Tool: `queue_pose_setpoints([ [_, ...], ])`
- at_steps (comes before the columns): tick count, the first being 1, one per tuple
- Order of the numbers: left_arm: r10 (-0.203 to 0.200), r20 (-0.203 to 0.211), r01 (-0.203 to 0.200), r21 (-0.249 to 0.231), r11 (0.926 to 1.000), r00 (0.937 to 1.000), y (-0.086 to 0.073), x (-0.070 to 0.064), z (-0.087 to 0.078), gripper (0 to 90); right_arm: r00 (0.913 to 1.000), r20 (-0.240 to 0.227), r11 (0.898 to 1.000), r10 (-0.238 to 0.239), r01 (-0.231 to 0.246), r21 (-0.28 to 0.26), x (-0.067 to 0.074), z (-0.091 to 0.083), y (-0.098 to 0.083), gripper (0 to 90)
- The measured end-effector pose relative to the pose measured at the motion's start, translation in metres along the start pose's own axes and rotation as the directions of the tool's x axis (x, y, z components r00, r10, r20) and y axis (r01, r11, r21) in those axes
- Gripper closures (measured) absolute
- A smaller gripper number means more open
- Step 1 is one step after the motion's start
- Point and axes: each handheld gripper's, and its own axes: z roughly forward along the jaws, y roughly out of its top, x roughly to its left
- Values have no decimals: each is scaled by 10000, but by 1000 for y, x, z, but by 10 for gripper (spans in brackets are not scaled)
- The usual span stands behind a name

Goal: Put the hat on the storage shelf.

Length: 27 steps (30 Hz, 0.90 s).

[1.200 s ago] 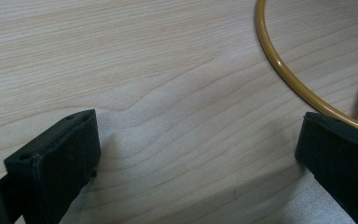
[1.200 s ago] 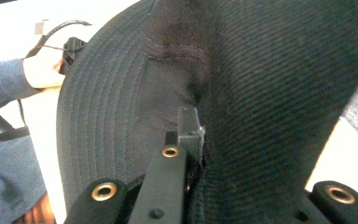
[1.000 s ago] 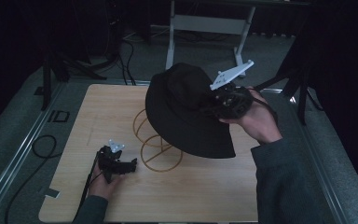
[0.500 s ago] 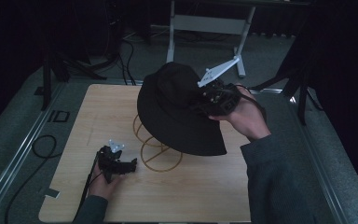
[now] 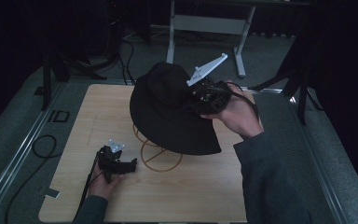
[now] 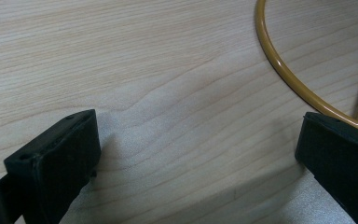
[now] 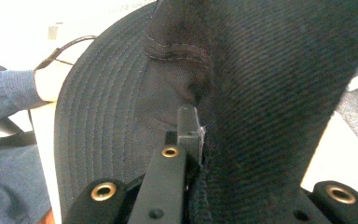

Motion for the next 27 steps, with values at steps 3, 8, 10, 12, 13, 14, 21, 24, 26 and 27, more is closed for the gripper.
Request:
queue_pose_setpoints([
  [3, -2, 0, 2, 0, 10000, 10000, 0, 0, 0, 3, 10000, -27, 10000, -39, 39, 15, 1, 2, 2, 866],
  [8, 1, -1, -1, -2, 10000, 10000, 0, 0, 0, 3, 10000, -47, 9999, -54, 54, 100, 3, 8, 6, 856],
  [10, 4, -2, -4, -2, 10000, 10000, 0, 0, 0, 3, 10000, -63, 9999, -21, 22, 129, 4, 11, 8, 855],
  [12, 24, -15, -24, -1, 10000, 10000, 0, 0, 0, 3, 10000, -50, 9998, -31, 32, 176, 3, 14, 9, 854],
  [13, 19, -15, -19, -1, 10000, 10000, 0, 0, 0, 3, 10000, -40, 9997, 11, -10, 225, 3, 16, 9, 854],
  [14, 20, -16, -20, -4, 10000, 10000, 0, 0, 0, 3, 10000, -42, 9997, 35, -34, 248, 3, 18, 10, 854],
  [21, 23, -30, -23, -15, 10000, 10000, 0, 0, 0, 3, 9999, -122, 9996, -44, 48, 277, 7, 32, 16, 850],
  [24, 25, -21, -25, -3, 10000, 10000, 0, 0, 0, 3, 9999, -165, 9995, -44, 48, 298, 8, 36, 17, 836],
  [26, 29, -12, -29, 10, 10000, 10000, 0, 0, 0, 3, 9999, -171, 9995, 5, 1, 317, 8, 38, 19, 826],
  [27, 29, -8, -29, 16, 10000, 10000, 0, 0, 0, 3, 9999, -167, 9996, 10, -5, 289, 8, 39, 19, 822],
])
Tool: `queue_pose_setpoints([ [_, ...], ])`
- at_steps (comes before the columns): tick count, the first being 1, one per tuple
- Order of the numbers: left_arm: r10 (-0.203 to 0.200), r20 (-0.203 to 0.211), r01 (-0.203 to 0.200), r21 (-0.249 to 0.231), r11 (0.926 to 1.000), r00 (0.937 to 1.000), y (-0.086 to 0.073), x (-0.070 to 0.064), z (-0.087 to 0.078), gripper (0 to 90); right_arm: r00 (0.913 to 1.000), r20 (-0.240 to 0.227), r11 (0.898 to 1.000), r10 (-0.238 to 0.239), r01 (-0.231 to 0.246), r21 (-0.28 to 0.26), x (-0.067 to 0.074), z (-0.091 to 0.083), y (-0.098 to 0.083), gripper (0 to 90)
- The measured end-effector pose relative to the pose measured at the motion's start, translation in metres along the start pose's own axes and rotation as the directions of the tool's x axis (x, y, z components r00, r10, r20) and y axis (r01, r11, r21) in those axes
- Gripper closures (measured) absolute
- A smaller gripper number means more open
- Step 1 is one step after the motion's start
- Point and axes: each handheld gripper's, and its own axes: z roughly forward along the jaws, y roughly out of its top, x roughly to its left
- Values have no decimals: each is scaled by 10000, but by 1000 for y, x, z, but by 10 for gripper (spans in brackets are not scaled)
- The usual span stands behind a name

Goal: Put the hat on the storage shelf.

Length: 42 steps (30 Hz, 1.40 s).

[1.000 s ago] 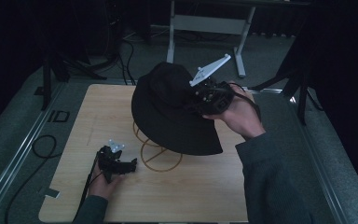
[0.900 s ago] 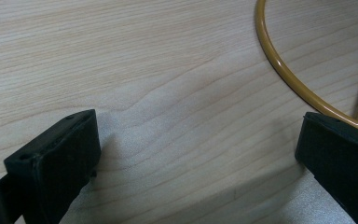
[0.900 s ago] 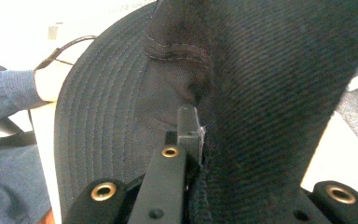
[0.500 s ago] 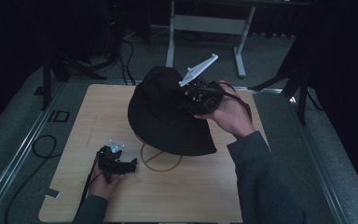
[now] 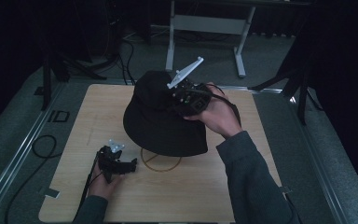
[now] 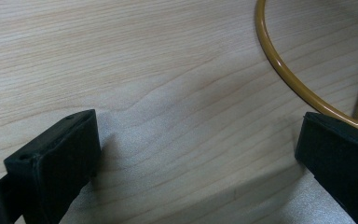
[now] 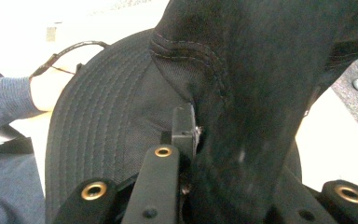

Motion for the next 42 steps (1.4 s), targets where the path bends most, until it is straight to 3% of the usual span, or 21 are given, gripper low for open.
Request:
queue_pose_setpoints([
  [16, -3, -8, 3, 3, 10000, 10000, 0, 0, 0, 3, 9985, -367, 9991, 400, -404, -105, 1, 16, -1, 700],
  [18, -2, -6, 2, 1, 10000, 10000, 0, 0, 0, 3, 9983, -382, 9989, 445, -451, -132, 1, 16, -2, 647],
  [34, -28, -28, 28, -43, 10000, 10000, 0, 0, 0, 3, 9895, 415, 9902, 1387, -1377, -249, -4, 14, -10, 283],
  [42, -23, -32, 22, -47, 10000, 10000, 0, 0, 0, 3, 9879, 768, 9902, 1347, -1313, -484, -2, 7, -19, 156],
])
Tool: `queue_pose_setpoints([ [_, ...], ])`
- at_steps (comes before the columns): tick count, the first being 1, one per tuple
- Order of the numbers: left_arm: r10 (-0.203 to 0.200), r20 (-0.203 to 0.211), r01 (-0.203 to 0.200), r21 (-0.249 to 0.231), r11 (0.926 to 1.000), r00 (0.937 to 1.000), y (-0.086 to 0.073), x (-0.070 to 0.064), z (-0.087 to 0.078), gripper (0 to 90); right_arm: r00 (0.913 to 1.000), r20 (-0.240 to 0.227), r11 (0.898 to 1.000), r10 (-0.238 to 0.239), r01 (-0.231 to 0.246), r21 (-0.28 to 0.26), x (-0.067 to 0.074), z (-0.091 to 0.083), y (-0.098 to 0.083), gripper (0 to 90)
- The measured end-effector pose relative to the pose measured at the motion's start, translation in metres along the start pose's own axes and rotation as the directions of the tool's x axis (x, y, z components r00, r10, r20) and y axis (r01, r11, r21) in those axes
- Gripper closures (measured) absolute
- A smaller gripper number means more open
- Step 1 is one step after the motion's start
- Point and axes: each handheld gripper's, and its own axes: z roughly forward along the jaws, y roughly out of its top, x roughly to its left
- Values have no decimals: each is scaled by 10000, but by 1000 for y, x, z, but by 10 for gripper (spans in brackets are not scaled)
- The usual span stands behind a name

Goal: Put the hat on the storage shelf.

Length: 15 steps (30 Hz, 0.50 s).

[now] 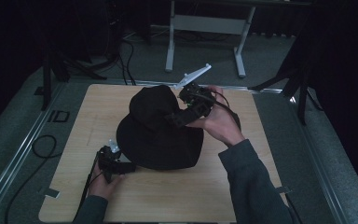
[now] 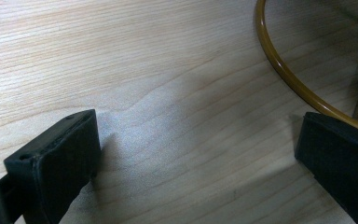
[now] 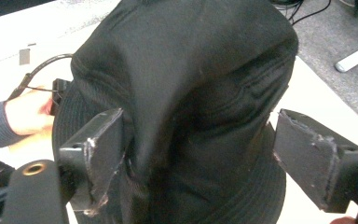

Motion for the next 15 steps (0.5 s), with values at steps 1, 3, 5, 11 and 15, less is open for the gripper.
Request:
queue_pose_setpoints([
  [1, -5, 0, 5, -1, 10000, 10000, 0, 0, 0, 3, 10000, 2, 10000, -13, 13, -13, 0, -1, -1, 151],
  [3, -5, 0, 5, -2, 10000, 10000, 0, 0, 0, 3, 10000, -23, 10000, -45, 45, -48, -1, -3, -5, 149],
  [5, 0, -2, 0, -4, 10000, 10000, 0, 0, 0, 3, 10000, 31, 10000, -33, 33, -41, -1, -5, -9, 147],
  [11, -3, 9, 3, 6, 10000, 10000, 0, 0, 0, 3, 10000, 23, 9999, -19, 19, -167, -3, -7, -19, 142],
  [15, -3, 14, 3, 11, 10000, 10000, 0, 0, 0, 3, 10000, 4, 9999, 10, -10, -148, -4, -7, -24, 141],
])
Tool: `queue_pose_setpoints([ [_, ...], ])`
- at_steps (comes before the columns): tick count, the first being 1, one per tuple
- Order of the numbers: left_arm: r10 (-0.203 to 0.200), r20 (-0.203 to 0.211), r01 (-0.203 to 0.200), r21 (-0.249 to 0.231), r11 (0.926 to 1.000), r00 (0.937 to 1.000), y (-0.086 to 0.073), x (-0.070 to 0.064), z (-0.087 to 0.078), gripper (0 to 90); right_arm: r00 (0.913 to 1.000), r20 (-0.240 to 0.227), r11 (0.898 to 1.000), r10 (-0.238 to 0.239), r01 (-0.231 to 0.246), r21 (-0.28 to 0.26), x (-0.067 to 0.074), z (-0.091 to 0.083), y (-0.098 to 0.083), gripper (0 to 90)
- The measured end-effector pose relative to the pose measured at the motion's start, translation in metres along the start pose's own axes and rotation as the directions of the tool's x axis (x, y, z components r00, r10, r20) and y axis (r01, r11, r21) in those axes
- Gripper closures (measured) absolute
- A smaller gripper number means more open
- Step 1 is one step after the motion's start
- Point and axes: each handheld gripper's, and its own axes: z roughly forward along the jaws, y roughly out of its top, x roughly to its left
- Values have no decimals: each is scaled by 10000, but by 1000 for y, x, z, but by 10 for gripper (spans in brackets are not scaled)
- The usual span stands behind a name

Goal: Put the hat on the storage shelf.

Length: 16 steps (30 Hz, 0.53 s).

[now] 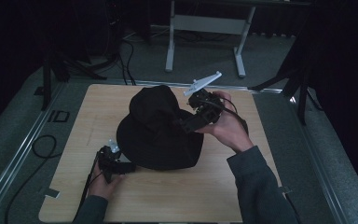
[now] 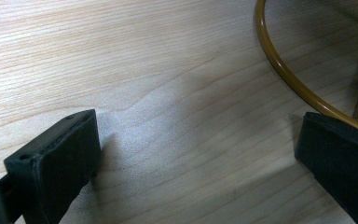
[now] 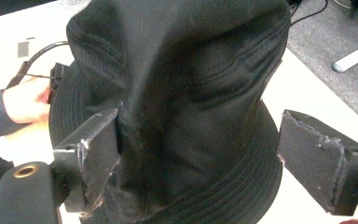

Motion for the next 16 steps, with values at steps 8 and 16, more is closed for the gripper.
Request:
queue_pose_setpoints([
  [8, -13, -7, 13, -12, 10000, 10000, 0, 0, 0, 3, 9999, -105, 10000, 51, -51, 1, -1, -3, -10, 140],
  [16, 6, -11, -6, 2, 10000, 10000, 0, 0, 0, 3, 9997, 70, 9997, 248, -247, -64, -7, -7, -28, 140],
])
